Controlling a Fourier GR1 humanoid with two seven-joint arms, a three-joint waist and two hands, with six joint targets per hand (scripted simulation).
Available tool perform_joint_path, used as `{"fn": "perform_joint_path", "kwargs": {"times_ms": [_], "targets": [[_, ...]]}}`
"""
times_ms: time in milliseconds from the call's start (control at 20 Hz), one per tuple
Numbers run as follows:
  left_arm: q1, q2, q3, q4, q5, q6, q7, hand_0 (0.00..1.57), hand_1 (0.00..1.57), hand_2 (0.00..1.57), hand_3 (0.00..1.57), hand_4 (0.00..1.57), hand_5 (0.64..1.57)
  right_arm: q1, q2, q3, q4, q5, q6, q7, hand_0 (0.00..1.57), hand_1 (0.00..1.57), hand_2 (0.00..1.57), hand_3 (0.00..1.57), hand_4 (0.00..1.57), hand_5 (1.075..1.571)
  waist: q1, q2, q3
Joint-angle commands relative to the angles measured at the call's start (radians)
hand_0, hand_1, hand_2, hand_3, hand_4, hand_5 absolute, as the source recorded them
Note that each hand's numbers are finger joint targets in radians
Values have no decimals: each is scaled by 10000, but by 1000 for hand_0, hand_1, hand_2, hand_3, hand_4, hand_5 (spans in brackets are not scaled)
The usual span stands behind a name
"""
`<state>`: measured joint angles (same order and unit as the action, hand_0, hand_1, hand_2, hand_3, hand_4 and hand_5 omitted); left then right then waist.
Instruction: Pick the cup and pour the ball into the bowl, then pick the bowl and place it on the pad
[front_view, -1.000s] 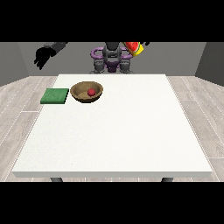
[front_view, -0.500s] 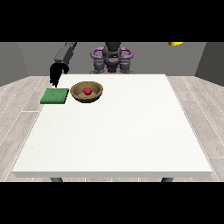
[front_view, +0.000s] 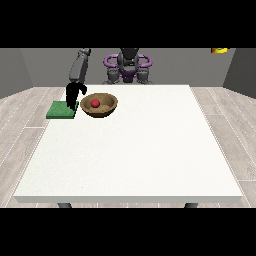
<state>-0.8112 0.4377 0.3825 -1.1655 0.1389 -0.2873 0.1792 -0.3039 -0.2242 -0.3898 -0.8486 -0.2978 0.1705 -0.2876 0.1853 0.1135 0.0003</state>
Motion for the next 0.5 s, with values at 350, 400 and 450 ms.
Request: {"fn": "perform_joint_path", "kwargs": {"times_ms": [350,400,450], "targets": [[241,1076,575,-994,1177,-588,360,0,0,0,0,1019,1533,-1288,-341,-251,2540,172,14,-1842,0,0,0,0,509,1552,144,1112,12],[60,1047,468,-1216,1200,-540,453,0,0,0,0,1016,1536,-1483,-498,-337,2727,119,183,-1996,0,0,0,0,498,1551,257,1411,15],[362,1046,531,-1333,1387,-673,549,0,0,0,0,1017,1536,-1217,-659,-305,2853,145,399,-1911,0,0,0,0,476,1548,262,1103,12]]}}
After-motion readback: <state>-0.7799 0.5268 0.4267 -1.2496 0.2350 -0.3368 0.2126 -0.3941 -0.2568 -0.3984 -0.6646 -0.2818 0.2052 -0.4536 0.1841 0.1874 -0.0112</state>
